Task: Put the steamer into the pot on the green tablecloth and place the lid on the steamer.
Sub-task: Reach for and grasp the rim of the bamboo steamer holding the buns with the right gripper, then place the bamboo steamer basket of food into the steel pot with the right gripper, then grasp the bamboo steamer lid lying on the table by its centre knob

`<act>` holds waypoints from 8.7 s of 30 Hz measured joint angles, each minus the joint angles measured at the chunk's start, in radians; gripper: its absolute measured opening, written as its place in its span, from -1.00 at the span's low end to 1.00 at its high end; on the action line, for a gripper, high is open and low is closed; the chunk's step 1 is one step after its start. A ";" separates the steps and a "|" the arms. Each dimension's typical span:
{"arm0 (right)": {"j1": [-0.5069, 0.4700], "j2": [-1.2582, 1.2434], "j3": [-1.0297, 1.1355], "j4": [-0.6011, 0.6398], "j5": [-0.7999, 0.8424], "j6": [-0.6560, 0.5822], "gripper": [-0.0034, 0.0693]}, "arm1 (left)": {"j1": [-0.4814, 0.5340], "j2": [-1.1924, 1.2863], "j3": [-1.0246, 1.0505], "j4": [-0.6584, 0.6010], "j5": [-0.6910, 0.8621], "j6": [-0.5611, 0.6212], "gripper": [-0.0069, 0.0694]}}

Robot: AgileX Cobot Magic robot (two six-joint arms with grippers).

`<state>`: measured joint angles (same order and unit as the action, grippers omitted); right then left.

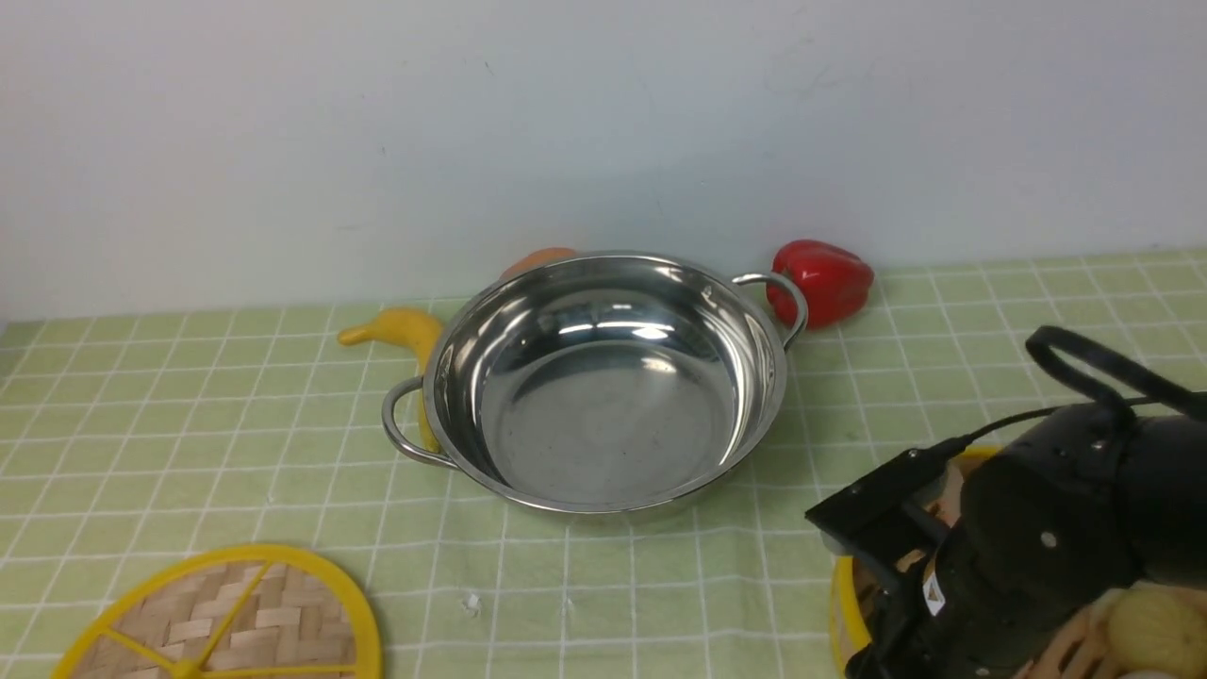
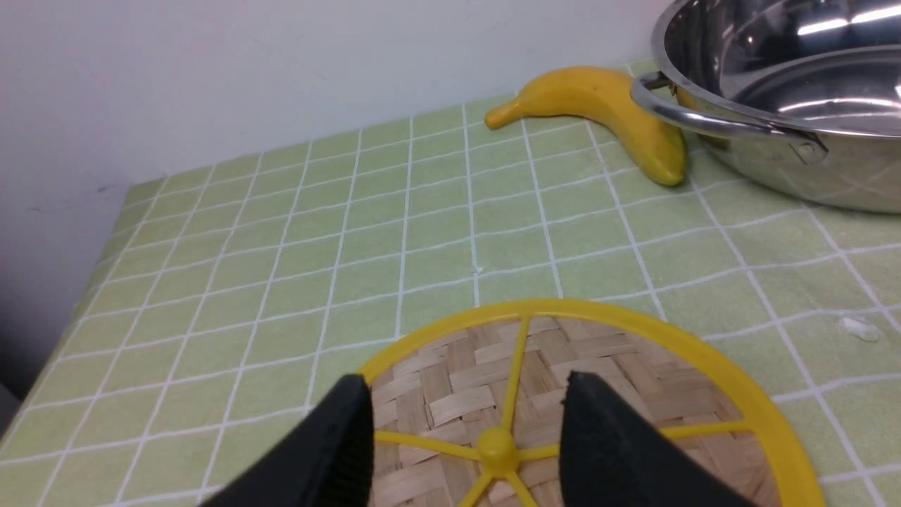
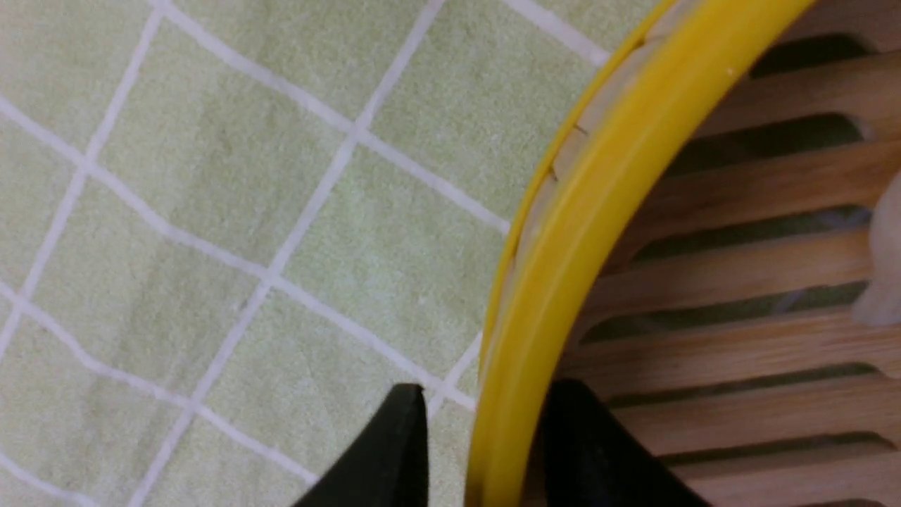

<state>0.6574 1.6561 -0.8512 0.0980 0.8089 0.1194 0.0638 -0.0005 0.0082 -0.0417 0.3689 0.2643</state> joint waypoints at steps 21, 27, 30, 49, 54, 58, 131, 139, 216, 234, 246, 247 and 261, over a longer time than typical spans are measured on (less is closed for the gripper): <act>0.001 -0.166 -0.328 -0.145 0.300 -0.166 -0.75 | 0.000 0.000 0.000 0.000 0.000 0.000 0.08; 0.007 -0.127 -0.469 -0.145 0.308 -0.372 -0.75 | 0.000 0.000 0.000 0.000 0.000 0.000 0.08; 0.037 -0.084 -0.552 -0.149 0.300 -0.484 -0.75 | 0.000 0.000 0.000 0.000 0.000 0.000 0.08; 0.162 0.393 -0.948 -0.232 0.252 -0.691 -0.75 | 0.000 0.000 0.000 0.000 0.000 0.000 0.08; 0.162 0.458 -0.973 -0.236 0.245 -0.696 -0.75 | 0.000 0.000 0.000 0.000 -0.001 0.000 0.08; 0.162 0.506 -0.974 -0.248 0.244 -0.696 -0.75 | 0.000 0.000 0.000 0.000 -0.001 0.000 0.08; 0.162 0.132 -1.388 -0.156 0.418 0.053 -0.90 | 0.000 0.000 0.000 0.000 -0.001 0.000 0.08; 0.162 -0.188 -0.951 -0.185 0.368 0.055 -0.88 | 0.000 0.000 0.000 0.000 -0.001 0.000 0.08; -0.481 -1.652 0.860 -0.281 -0.465 0.238 -0.37 | 0.000 0.000 0.000 0.000 -0.001 0.007 0.08; -0.481 -1.652 0.860 -0.281 -0.465 0.238 -0.25 | 0.000 0.000 0.000 -0.441 -0.211 -0.175 0.08; -0.481 -1.652 0.860 -0.281 -0.466 0.238 -0.25 | 0.000 0.000 -0.033 -0.781 -0.294 -0.220 0.08; -0.481 -1.652 0.860 -0.281 -0.466 0.238 -0.25 | 0.000 0.008 -0.055 -0.781 -0.267 -0.220 0.08; -0.481 -1.652 0.860 -0.281 -0.466 0.243 -0.25 | 0.000 0.561 -0.549 -0.192 0.575 -0.220 0.08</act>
<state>0.1769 0.0043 0.0091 -0.1829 0.3429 0.3626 0.0638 0.5607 -0.5405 -0.2336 0.9436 0.0445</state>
